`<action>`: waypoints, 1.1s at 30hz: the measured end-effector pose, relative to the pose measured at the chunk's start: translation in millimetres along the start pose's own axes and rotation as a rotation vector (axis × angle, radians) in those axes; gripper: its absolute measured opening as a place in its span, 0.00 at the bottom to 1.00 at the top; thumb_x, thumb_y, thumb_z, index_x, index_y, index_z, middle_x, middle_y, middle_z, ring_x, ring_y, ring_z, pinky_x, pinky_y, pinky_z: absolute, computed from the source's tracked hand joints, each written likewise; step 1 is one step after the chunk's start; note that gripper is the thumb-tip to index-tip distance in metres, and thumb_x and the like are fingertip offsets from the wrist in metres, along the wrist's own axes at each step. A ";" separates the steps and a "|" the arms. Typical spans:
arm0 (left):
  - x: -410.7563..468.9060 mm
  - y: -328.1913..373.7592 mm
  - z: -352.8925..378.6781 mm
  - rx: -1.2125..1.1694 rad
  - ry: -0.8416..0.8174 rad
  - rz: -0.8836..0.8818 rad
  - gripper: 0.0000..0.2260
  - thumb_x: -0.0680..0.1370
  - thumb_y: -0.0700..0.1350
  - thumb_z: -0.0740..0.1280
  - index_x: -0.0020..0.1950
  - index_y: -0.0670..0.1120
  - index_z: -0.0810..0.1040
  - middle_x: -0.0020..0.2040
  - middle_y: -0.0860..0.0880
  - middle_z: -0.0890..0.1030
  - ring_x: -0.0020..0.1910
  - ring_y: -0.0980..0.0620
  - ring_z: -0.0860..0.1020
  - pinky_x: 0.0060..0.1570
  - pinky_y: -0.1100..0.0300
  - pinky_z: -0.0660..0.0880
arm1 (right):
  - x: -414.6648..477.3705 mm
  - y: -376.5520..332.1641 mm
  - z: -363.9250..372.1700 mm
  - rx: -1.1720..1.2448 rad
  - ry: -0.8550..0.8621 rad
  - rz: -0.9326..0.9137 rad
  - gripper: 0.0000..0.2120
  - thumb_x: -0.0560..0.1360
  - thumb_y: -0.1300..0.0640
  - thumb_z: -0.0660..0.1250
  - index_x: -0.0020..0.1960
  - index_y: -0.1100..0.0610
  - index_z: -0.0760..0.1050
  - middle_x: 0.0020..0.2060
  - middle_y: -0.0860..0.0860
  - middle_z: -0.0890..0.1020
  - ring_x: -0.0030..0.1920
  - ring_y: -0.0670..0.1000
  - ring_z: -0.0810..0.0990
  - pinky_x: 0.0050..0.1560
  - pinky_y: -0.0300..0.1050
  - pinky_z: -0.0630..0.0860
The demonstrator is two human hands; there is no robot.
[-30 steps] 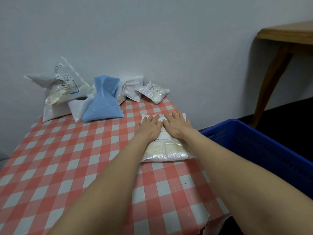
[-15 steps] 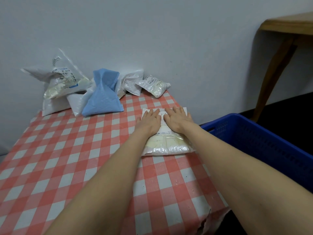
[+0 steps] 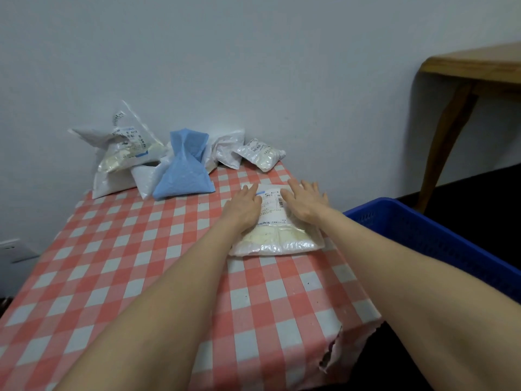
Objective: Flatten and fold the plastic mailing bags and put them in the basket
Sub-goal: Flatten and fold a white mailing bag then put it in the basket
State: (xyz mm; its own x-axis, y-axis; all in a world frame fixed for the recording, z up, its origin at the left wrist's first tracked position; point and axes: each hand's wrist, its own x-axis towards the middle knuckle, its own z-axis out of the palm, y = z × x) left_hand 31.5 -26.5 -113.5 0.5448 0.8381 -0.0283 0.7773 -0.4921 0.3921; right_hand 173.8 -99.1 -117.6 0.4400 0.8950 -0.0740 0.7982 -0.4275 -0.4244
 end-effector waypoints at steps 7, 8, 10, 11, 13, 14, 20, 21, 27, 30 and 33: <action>-37.5 3.6 5.1 0.107 0.026 0.069 0.23 0.83 0.50 0.44 0.79 0.51 0.46 0.79 0.47 0.48 0.78 0.48 0.48 0.75 0.46 0.49 | -43.0 -6.6 7.6 -0.073 0.007 -0.015 0.28 0.82 0.41 0.42 0.79 0.49 0.45 0.79 0.55 0.47 0.78 0.59 0.39 0.75 0.61 0.41; -41.3 5.0 6.3 0.130 0.033 0.071 0.23 0.83 0.50 0.43 0.79 0.51 0.46 0.79 0.47 0.48 0.78 0.48 0.48 0.75 0.47 0.49 | -47.1 -6.7 8.9 -0.087 0.011 -0.017 0.28 0.82 0.41 0.42 0.79 0.48 0.45 0.79 0.55 0.46 0.77 0.58 0.39 0.75 0.61 0.41; -46.4 8.3 7.1 0.170 0.052 0.072 0.23 0.83 0.50 0.43 0.79 0.51 0.46 0.79 0.48 0.48 0.78 0.48 0.48 0.75 0.47 0.49 | -52.4 -6.7 9.7 -0.112 0.014 -0.018 0.28 0.82 0.40 0.42 0.79 0.48 0.43 0.78 0.55 0.45 0.77 0.58 0.39 0.75 0.60 0.40; -48.4 9.2 7.1 0.176 0.059 0.072 0.23 0.83 0.49 0.44 0.79 0.51 0.46 0.79 0.48 0.48 0.78 0.47 0.48 0.74 0.48 0.49 | -54.8 -7.3 10.1 -0.119 0.013 -0.015 0.29 0.81 0.40 0.42 0.79 0.48 0.43 0.78 0.55 0.45 0.77 0.58 0.38 0.75 0.60 0.40; -51.1 10.5 7.5 0.171 0.066 0.073 0.23 0.83 0.49 0.44 0.79 0.51 0.47 0.79 0.49 0.49 0.78 0.47 0.48 0.74 0.48 0.49 | -57.3 -9.2 9.6 -0.131 0.016 -0.013 0.29 0.81 0.39 0.42 0.79 0.48 0.42 0.78 0.55 0.44 0.77 0.58 0.38 0.75 0.60 0.40; -51.9 10.3 8.5 0.171 0.067 0.073 0.23 0.83 0.49 0.44 0.79 0.51 0.47 0.79 0.49 0.49 0.78 0.47 0.48 0.75 0.48 0.49 | -57.5 -10.8 9.5 -0.139 0.019 -0.017 0.29 0.81 0.39 0.42 0.79 0.48 0.42 0.78 0.55 0.43 0.77 0.58 0.38 0.75 0.60 0.40; -56.6 1.9 23.3 0.205 -0.001 0.066 0.23 0.83 0.50 0.43 0.79 0.53 0.45 0.79 0.51 0.46 0.78 0.47 0.47 0.75 0.45 0.47 | -59.2 -6.8 27.2 -0.160 -0.007 -0.016 0.30 0.80 0.38 0.42 0.79 0.45 0.41 0.78 0.55 0.42 0.77 0.58 0.37 0.75 0.60 0.39; -58.1 -0.1 27.1 0.195 -0.008 0.067 0.23 0.83 0.51 0.43 0.79 0.54 0.44 0.79 0.51 0.46 0.78 0.47 0.47 0.75 0.45 0.47 | -60.1 -3.6 32.2 -0.154 -0.013 -0.007 0.30 0.80 0.37 0.42 0.78 0.44 0.40 0.78 0.55 0.41 0.77 0.58 0.36 0.75 0.59 0.39; -61.2 -6.6 39.1 0.181 0.050 0.082 0.23 0.83 0.51 0.43 0.78 0.55 0.43 0.79 0.51 0.46 0.78 0.48 0.48 0.74 0.47 0.48 | -61.6 1.8 41.4 -0.159 0.012 -0.004 0.30 0.79 0.35 0.41 0.78 0.42 0.38 0.78 0.53 0.40 0.77 0.57 0.35 0.75 0.59 0.38; -62.2 -6.8 41.0 0.188 0.067 0.083 0.23 0.83 0.51 0.43 0.78 0.54 0.43 0.79 0.51 0.46 0.77 0.48 0.49 0.74 0.47 0.48 | -61.8 2.2 42.6 -0.159 0.016 -0.002 0.30 0.79 0.35 0.41 0.78 0.42 0.38 0.78 0.53 0.40 0.77 0.57 0.35 0.75 0.59 0.39; -61.0 -6.5 40.6 0.195 0.073 0.079 0.23 0.83 0.52 0.43 0.78 0.54 0.43 0.79 0.51 0.46 0.77 0.48 0.49 0.74 0.47 0.48 | -61.0 1.3 41.8 -0.159 0.019 0.000 0.30 0.79 0.34 0.41 0.78 0.42 0.38 0.78 0.53 0.40 0.77 0.58 0.36 0.75 0.59 0.39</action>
State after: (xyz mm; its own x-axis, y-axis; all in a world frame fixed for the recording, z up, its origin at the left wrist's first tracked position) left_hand 6.0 -84.0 -151.7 0.5880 0.8062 0.0655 0.7829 -0.5876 0.2045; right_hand 130.8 -149.0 -151.3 0.4465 0.8930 -0.0563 0.8527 -0.4437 -0.2757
